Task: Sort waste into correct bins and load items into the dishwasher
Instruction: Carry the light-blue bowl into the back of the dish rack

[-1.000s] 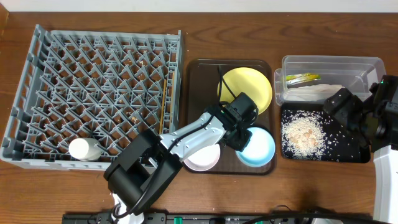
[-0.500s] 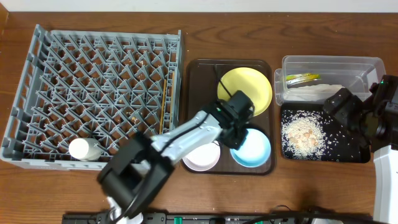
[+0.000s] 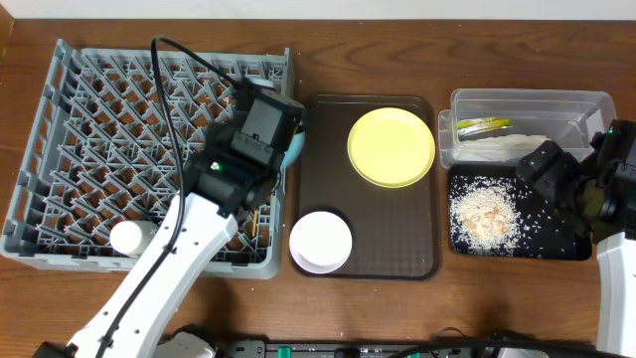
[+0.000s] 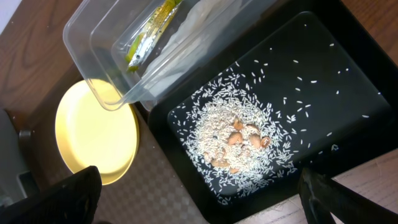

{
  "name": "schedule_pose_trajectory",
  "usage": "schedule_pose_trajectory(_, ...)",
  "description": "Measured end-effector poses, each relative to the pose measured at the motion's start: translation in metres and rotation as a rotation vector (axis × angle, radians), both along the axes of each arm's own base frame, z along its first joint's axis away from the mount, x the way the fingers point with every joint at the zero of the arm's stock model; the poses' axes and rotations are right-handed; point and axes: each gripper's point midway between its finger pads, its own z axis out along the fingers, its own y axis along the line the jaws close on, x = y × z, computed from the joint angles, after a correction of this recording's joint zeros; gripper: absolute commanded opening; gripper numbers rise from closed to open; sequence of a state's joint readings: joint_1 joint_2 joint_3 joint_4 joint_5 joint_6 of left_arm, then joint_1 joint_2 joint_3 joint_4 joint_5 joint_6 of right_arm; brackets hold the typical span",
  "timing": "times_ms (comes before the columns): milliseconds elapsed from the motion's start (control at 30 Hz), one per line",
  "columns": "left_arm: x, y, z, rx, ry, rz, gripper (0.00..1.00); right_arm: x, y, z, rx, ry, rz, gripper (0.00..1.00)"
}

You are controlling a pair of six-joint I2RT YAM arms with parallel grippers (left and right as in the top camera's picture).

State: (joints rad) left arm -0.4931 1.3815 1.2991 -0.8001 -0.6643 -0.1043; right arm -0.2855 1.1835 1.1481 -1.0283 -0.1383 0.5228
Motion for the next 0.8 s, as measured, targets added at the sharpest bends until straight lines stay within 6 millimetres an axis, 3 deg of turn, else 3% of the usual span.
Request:
schedule_pose_trajectory(133, 0.009, 0.046, 0.013, 0.24, -0.056, 0.179, 0.07, 0.0, 0.0, 0.0, 0.0, 0.0, 0.0, 0.99)
schedule_pose_trajectory(233, 0.023, 0.06, 0.014, 0.343, -0.102, 0.269, 0.07, 0.0, 0.0, 0.0, 0.0, 0.0, 0.0, 0.99)
schedule_pose_trajectory(533, 0.09, 0.042, -0.005, 0.444, -0.251, 0.331, 0.07, 0.0, 0.0, 0.0, 0.0, 0.0, 0.0, 0.99)
schedule_pose_trajectory(800, 0.12, 0.031, -0.043, 0.565, -0.183, 0.276, 0.07, 0.0, 0.0, 0.0, 0.0, 0.0, 0.0, 0.99)
